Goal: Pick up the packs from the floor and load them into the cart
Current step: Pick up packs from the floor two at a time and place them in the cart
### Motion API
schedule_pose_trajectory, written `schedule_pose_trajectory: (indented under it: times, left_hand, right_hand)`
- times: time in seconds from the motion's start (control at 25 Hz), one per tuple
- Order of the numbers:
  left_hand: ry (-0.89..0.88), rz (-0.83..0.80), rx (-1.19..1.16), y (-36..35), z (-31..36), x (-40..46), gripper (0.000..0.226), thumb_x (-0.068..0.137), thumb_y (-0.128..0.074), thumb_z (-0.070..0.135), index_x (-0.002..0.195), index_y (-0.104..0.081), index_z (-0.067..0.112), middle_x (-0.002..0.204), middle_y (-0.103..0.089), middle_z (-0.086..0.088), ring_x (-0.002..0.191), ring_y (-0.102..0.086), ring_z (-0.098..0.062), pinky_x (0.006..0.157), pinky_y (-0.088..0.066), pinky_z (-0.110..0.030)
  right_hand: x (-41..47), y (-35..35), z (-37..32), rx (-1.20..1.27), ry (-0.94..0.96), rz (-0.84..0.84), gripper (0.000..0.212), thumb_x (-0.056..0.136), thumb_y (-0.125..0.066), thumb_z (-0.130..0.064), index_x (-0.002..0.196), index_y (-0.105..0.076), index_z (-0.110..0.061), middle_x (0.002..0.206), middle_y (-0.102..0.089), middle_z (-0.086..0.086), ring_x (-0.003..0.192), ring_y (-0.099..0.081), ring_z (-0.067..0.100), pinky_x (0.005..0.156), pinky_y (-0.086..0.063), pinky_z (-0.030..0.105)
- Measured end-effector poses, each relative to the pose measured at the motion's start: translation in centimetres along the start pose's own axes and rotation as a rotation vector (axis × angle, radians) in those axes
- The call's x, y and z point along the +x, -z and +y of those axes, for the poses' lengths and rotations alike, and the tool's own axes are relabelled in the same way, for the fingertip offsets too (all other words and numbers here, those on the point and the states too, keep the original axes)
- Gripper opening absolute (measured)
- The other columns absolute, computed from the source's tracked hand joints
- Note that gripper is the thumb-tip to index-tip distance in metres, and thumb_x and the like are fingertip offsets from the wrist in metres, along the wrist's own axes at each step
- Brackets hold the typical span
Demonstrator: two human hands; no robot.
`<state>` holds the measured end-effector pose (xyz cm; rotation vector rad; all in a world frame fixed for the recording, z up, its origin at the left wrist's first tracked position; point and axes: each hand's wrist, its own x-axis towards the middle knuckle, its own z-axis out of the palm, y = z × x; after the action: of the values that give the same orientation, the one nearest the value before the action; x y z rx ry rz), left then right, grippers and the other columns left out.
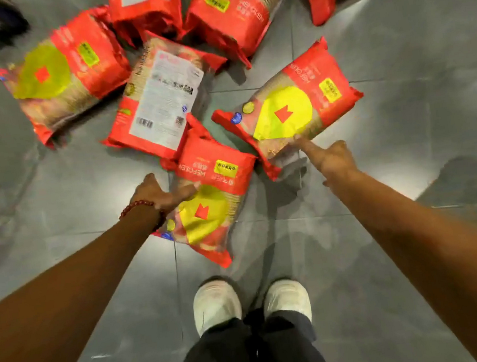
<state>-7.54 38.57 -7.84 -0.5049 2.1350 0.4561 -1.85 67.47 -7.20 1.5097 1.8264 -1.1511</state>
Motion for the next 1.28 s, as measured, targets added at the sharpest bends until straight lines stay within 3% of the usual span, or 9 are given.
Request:
schedule_pose_trajectory:
  times: [0.08, 0.2, 0.36, 0.56, 0.68, 0.84, 1.08, 1.2, 1.28]
  left_hand:
    - [0.071, -0.043, -0.152, -3.0, -1.8, 2.9, 0.139, 0.039, -0.080, 0.071, 0.149, -0.028, 0.005, 0.148, -0.044, -0.016, 0.131, -0.048, -0.034, 0.106, -0.042, -0.041]
    - [-0.026, 0.009, -0.200, -5.8, -3.1, 5.4, 0.114, 0.032, -0.080, 0.077, 0.124, -0.057, 0.013, 0.115, -0.068, -0.003, 0.100, -0.065, -0.022, 0.089, -0.054, -0.038]
    - [-0.153, 0.003, -0.123, -6.8, -3.2, 6.8, 0.101, 0.029, -0.068, 0.083, 0.109, -0.069, 0.020, 0.104, -0.074, -0.002, 0.096, -0.069, -0.021, 0.091, -0.055, -0.041]
    - [-0.184, 0.070, -0.052, -6.9, -2.4, 3.0, 0.096, 0.040, -0.071, 0.069, 0.112, -0.051, 0.009, 0.100, -0.059, -0.001, 0.089, -0.056, -0.023, 0.075, -0.044, -0.032]
    - [-0.188, -0.027, -0.001, -5.1, -3.1, -3.2, 0.101, 0.032, -0.063, 0.076, 0.107, -0.046, 0.011, 0.100, -0.060, -0.009, 0.092, -0.061, -0.033, 0.073, -0.045, -0.034]
    - [-0.138, 0.015, -0.143, 1.6, -4.7, -12.5, 0.098, 0.027, -0.057, 0.077, 0.100, -0.048, 0.012, 0.093, -0.062, -0.006, 0.084, -0.061, -0.031, 0.071, -0.046, -0.035]
    - [-0.119, 0.280, -0.623, 18.9, -2.7, -26.2, 0.088, 0.033, -0.077, 0.062, 0.102, -0.066, 0.009, 0.084, -0.074, 0.001, 0.076, -0.070, -0.013, 0.059, -0.049, -0.020]
    - [-0.194, 0.328, -0.722, 26.9, -2.6, -34.0, 0.092, 0.031, -0.079, 0.073, 0.099, -0.069, 0.012, 0.084, -0.077, 0.004, 0.077, -0.072, -0.009, 0.071, -0.058, -0.027]
    - [-0.212, 0.370, -0.809, 31.3, -2.9, -38.9, 0.097, 0.032, -0.083, 0.075, 0.104, -0.069, 0.010, 0.094, -0.077, -0.004, 0.083, -0.074, -0.018, 0.079, -0.060, -0.037]
  right_hand:
    - [3.3, -2.3, 0.5, 0.099, -0.034, -0.014, 0.094, 0.077, -0.068, -0.064, 0.139, -0.038, -0.001, 0.141, -0.050, 0.015, 0.128, -0.050, 0.033, 0.106, -0.044, 0.049]
    - [7.2, -5.0, -0.1, 0.338, -0.049, -0.003, 0.103, 0.060, -0.077, -0.067, 0.137, -0.045, -0.007, 0.132, -0.057, 0.007, 0.120, -0.058, 0.027, 0.102, -0.049, 0.048]
    - [10.0, -6.7, -1.4, 0.689, 0.060, 0.126, 0.081, 0.067, -0.088, -0.031, 0.131, -0.046, -0.005, 0.117, -0.061, 0.009, 0.101, -0.066, 0.026, 0.089, -0.057, 0.045]
    - [7.8, -3.5, 2.5, 0.583, 0.088, 0.215, 0.093, 0.045, -0.088, -0.037, 0.123, -0.050, -0.004, 0.120, -0.065, 0.015, 0.103, -0.067, 0.029, 0.093, -0.056, 0.048]
    - [2.5, 1.4, 6.6, 0.524, 0.010, 0.237, 0.071, 0.060, -0.088, -0.029, 0.114, -0.046, -0.009, 0.118, -0.064, 0.016, 0.100, -0.064, 0.028, 0.095, -0.054, 0.047]
    - [-7.1, 7.2, 8.6, 0.445, 0.022, 0.180, 0.113, 0.033, -0.091, -0.055, 0.122, -0.054, 0.002, 0.115, -0.068, 0.022, 0.101, -0.067, 0.036, 0.089, -0.057, 0.051]
    - [-26.4, 13.1, -4.1, 0.330, 0.342, -0.177, 0.061, 0.067, -0.087, -0.016, 0.117, -0.056, -0.002, 0.099, -0.070, 0.016, 0.067, -0.069, 0.003, 0.056, -0.055, 0.017]
    - [-37.0, 15.2, -11.1, 0.300, 0.552, -0.340, 0.086, 0.044, -0.085, -0.033, 0.117, -0.053, -0.002, 0.096, -0.070, 0.012, 0.065, -0.069, 0.002, 0.063, -0.058, 0.022]
    - [-43.0, 16.7, -15.5, 0.327, 0.655, -0.401, 0.084, 0.044, -0.082, -0.021, 0.120, -0.053, 0.000, 0.094, -0.070, 0.010, 0.063, -0.069, 0.000, 0.056, -0.054, 0.016]
